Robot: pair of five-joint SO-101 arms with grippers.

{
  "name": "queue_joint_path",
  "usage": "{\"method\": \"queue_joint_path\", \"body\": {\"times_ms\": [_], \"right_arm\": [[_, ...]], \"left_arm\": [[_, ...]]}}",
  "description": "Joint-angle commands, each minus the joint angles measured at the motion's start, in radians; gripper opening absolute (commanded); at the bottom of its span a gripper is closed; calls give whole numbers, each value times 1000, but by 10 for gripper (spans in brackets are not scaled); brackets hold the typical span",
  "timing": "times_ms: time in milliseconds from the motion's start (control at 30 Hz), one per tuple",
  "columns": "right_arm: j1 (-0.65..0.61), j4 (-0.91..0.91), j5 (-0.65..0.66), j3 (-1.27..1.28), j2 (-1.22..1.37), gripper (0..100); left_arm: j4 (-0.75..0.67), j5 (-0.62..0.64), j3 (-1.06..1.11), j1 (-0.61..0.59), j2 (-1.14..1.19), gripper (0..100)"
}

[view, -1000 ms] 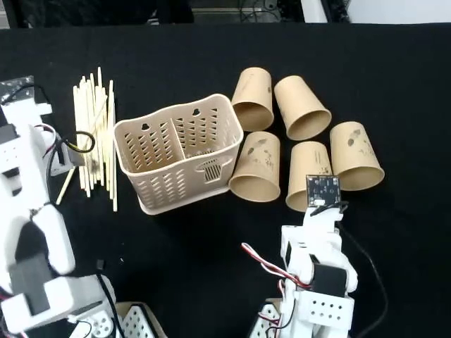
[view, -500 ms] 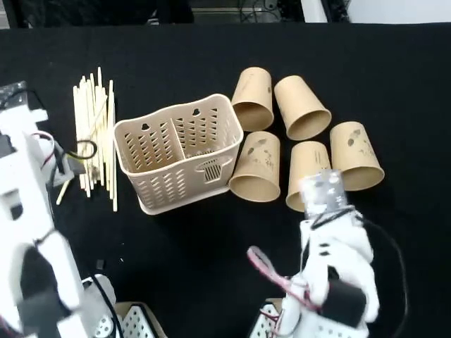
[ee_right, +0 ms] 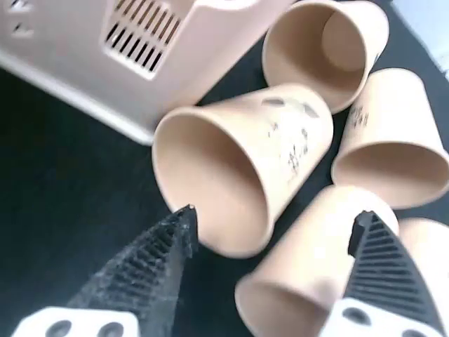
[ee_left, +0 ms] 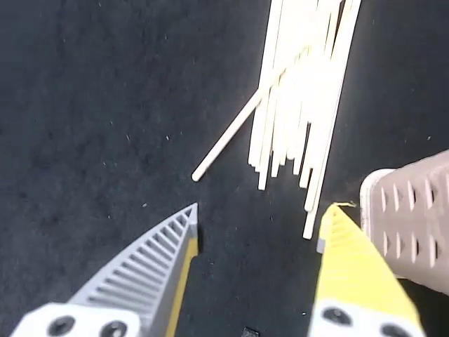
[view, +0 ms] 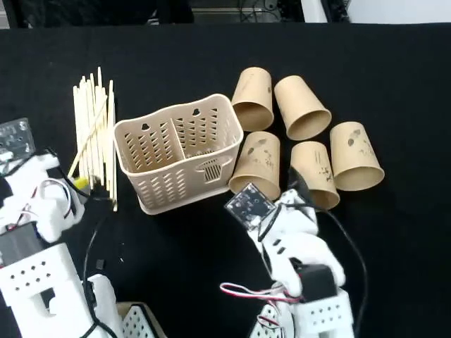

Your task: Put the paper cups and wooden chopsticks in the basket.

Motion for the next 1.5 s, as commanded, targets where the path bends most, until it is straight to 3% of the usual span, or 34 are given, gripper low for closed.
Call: {"method": "queue_joint_path", "body": {"times_ms": [0, 267, 500, 633, 867, 1133, 1233, 1467], "right_arm": [[15, -256, 12, 61, -16, 332], [17, -338, 12, 68, 8, 137], [48, -351, 8, 76, 134, 306], [51, -402, 15, 76, 211, 294], [87, -641, 17, 76, 415, 289], [106, -893, 14, 28, 713, 125], [133, -887, 8, -4, 740, 5], [143, -724, 5, -90, 733, 11]], "left_arm": [[-26, 9, 22, 7, -17, 279], [-21, 9, -19, 8, 71, 279], [-21, 9, -30, 12, 143, 279], [-21, 9, -30, 12, 144, 279], [-23, 8, -30, 8, 153, 279], [-23, 9, -21, 15, 144, 279], [-28, 9, -22, 15, 144, 278], [-28, 11, -21, 15, 143, 276]]}}
